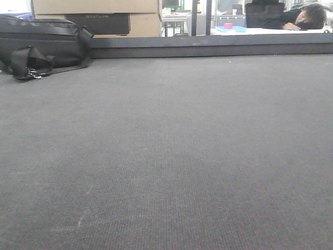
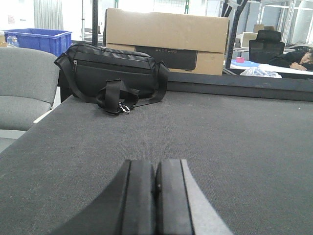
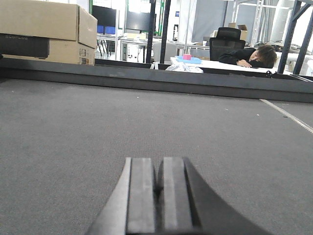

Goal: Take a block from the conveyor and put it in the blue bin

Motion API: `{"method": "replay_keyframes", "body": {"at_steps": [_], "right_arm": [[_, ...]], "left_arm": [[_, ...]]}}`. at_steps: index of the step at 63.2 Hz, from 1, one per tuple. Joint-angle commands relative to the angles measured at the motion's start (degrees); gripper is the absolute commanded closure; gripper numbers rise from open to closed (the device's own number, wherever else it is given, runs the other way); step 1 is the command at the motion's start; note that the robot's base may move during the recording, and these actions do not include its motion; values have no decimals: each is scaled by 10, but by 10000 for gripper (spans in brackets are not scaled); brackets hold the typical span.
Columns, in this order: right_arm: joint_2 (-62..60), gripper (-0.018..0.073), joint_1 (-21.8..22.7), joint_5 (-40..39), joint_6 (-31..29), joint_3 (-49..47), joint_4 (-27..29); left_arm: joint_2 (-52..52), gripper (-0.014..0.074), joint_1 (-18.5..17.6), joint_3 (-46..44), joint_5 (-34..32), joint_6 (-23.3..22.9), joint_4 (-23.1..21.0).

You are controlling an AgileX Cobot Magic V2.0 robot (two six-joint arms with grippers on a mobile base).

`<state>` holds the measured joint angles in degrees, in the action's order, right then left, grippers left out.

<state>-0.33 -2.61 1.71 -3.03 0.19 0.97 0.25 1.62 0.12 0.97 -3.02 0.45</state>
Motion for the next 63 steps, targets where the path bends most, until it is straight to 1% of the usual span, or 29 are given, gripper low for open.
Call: {"method": "replay_keyframes", "body": {"at_steps": [1, 44, 51, 56, 59, 63], "right_arm": [[3, 721, 2, -14, 0, -2, -4], [3, 721, 2, -14, 0, -2, -4], [3, 721, 2, -64, 0, -2, -4], [3, 721, 2, -129, 0, -2, -4], [3, 721, 2, -112, 0, -11, -5], [3, 721, 2, -43, 0, -55, -5]], "left_arm": [[-2, 707, 0, -1, -10, -2, 0], [-2, 707, 0, -1, -10, -2, 0], [-2, 707, 0, -1, -10, -2, 0], [-2, 707, 0, -1, -17, -2, 0], [-2, 707, 0, -13, -17, -2, 0], [-2, 707, 0, -51, -15, -2, 0]]}}
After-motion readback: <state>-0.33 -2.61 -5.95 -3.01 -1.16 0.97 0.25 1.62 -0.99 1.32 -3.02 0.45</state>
